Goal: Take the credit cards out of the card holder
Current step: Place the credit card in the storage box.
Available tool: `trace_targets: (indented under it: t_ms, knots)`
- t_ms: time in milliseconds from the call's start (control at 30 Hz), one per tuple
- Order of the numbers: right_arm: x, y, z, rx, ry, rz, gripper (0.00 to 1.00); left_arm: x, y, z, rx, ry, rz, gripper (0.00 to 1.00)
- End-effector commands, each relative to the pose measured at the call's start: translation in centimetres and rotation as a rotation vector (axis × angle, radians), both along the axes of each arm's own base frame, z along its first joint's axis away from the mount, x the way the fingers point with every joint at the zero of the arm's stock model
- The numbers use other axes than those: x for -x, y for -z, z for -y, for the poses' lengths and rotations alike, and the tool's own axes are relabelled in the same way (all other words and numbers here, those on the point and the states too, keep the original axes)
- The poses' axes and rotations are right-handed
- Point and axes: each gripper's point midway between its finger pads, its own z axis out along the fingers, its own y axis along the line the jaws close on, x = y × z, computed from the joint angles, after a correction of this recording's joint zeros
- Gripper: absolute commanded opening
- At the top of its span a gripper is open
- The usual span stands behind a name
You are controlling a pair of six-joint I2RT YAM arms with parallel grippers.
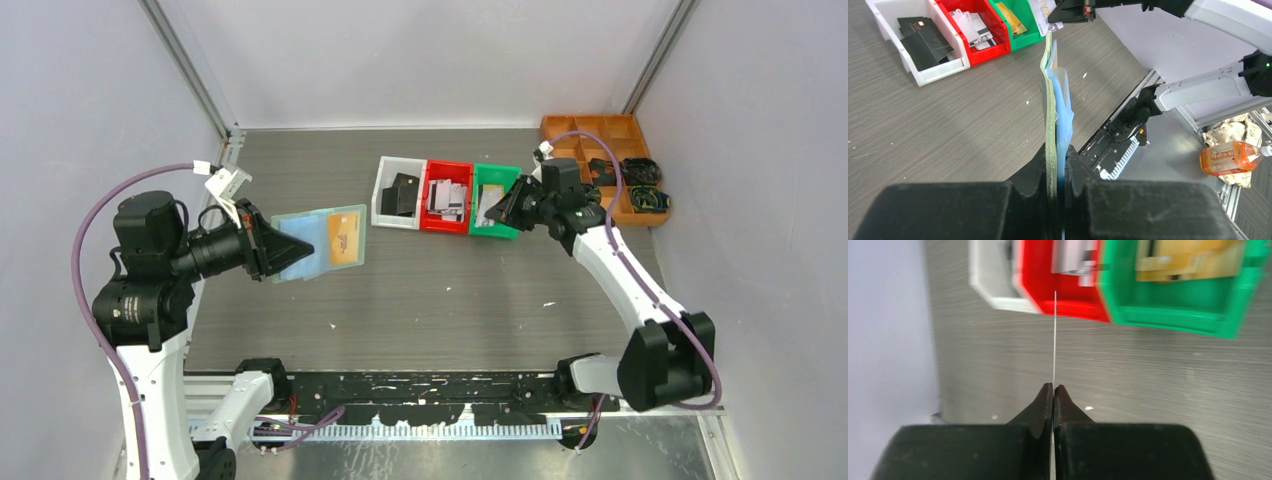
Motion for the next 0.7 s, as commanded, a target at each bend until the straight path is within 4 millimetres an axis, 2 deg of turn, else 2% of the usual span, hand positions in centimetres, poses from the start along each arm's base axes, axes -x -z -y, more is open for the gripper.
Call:
trace_targets:
  t_ms: [0, 67, 233, 433, 667]
  knots:
    - [-3.1, 1.9, 3.8, 0.21, 0.111, 0.001, 0.01, 0.4, -1.2, -0.1, -0.016, 0.008, 0.076, 0.0]
    - [-4.5, 1.8, 3.1, 0.178, 0.095, 0.037, 0.01, 0.6, -1.3, 0.0, -0.014, 0.012, 0.079, 0.0]
    - [-7.0, 1.4, -0.4, 0.051, -0.03, 0.052, 0.01, 0.9, -1.4, 0.1, -0.01, 0.02, 0.088, 0.0]
    - [-10.7, 1.9, -2.5, 0.013, -0.077, 0.034, 0.01, 1.2, -1.7, 0.1, -0.011, 0.023, 0.099, 0.0]
    - [-13.4, 4.3, -6.3, 0.043, -0.132, -0.022, 0.01, 1.4, -2.0, 0.2, -0.01, 0.026, 0.096, 0.0]
